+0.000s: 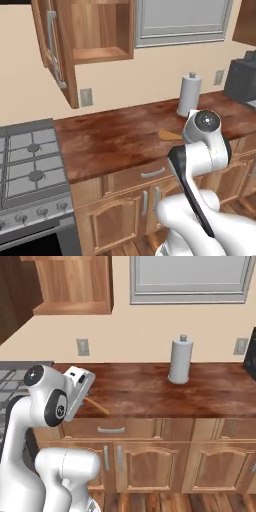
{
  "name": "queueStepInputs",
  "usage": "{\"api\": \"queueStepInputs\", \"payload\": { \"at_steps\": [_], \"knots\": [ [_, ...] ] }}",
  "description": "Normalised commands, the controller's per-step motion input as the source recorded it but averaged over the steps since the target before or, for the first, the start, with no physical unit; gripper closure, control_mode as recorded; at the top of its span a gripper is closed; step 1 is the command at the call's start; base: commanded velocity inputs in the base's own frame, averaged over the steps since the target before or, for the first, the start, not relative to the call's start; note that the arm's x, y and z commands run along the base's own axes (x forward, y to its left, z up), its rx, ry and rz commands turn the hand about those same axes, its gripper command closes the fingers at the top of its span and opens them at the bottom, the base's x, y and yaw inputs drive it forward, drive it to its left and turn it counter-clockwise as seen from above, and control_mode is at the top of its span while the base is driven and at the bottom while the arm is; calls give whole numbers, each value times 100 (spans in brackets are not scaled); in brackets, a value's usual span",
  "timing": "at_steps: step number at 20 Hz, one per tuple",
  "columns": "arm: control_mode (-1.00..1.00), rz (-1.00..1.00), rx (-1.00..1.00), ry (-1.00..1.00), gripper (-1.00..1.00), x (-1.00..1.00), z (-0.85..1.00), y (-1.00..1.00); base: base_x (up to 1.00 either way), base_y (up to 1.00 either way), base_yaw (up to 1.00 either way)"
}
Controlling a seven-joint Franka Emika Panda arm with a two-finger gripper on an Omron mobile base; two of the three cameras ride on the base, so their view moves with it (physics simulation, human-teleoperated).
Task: Organize the utensils by type. Pick up the wooden spoons from the counter and place them in the open cabinet. Then pick up the metallic utensils from the counter and place them in the open drawer.
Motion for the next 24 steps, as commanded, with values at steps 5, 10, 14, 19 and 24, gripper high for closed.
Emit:
{"api": "queueStepInputs", "payload": {
  "at_steps": [5, 10, 14, 19, 24],
  "knots": [
    [100, 0, 0, 0, 100, 0, 0, 0, 23, -28, 25],
    [100, 0, 0, 0, 100, 0, 0, 0, 52, -27, 31],
    [100, 0, 0, 0, 100, 0, 0, 0, 52, -24, 34],
    [100, 0, 0, 0, 100, 0, 0, 0, 48, -13, 27],
    [100, 0, 0, 0, 100, 0, 0, 0, 51, -13, 24]
  ]
}}
